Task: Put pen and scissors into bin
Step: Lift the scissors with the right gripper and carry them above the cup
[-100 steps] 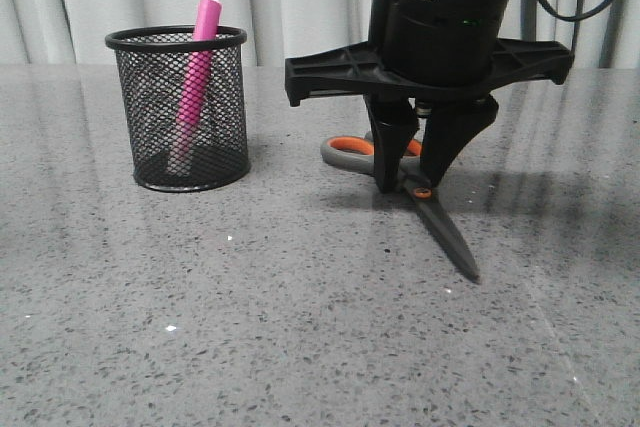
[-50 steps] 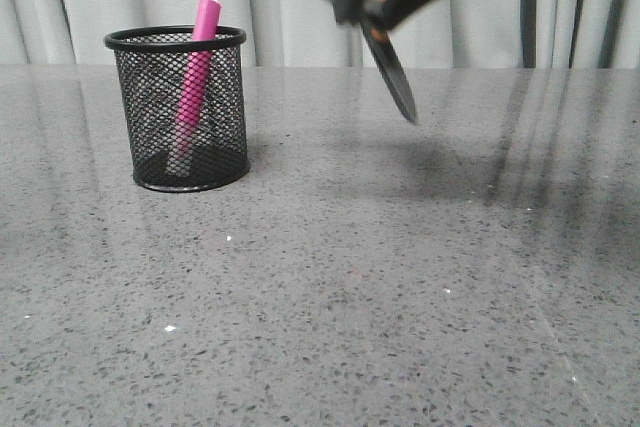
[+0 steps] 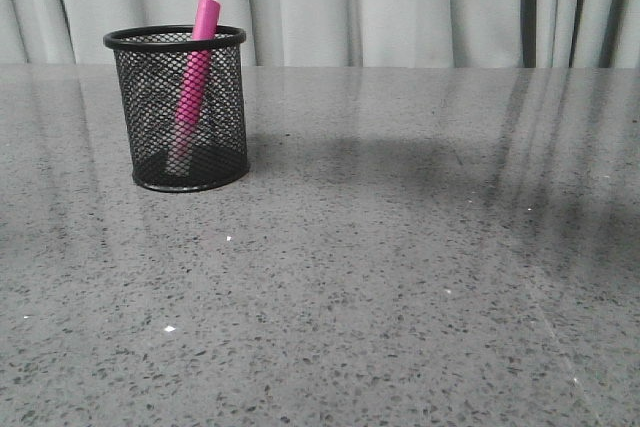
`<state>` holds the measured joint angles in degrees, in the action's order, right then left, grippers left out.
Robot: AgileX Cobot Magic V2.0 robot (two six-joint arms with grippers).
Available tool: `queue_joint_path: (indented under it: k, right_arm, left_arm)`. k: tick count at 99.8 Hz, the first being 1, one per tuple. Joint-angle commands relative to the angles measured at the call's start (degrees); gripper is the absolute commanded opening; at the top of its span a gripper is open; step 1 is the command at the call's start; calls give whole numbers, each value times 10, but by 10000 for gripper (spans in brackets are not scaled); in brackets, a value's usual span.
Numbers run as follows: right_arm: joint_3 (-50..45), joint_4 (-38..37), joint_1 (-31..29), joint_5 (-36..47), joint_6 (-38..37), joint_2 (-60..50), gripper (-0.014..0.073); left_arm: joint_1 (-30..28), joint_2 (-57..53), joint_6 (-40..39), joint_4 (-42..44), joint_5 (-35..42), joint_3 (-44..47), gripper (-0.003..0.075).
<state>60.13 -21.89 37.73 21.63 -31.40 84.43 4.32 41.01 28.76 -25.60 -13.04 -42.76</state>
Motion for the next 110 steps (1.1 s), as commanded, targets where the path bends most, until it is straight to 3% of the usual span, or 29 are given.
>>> queue_joint_path:
  k: [1, 23, 38, 52, 110]
  right_arm:
    - [15, -14, -4, 132, 28, 13, -75]
    - [38, -11, -5, 216, 155, 82, -75]
    - [49, 2, -9, 219, 156, 98, -75]
    - [50, 33, -11, 291, 156, 94, -75]
    - [51, 46, -12, 279, 164, 139, -75]
  left_arm:
    - [-1, -3, -6, -10, 45, -15, -22]
    - [-1, -3, -6, -10, 45, -15, -22]
    - [-1, -3, -6, -10, 45, -15, -22]
    - [-1, -3, -6, -10, 45, -15, -22]
    - [-1, -3, -6, -10, 45, -15, -22]
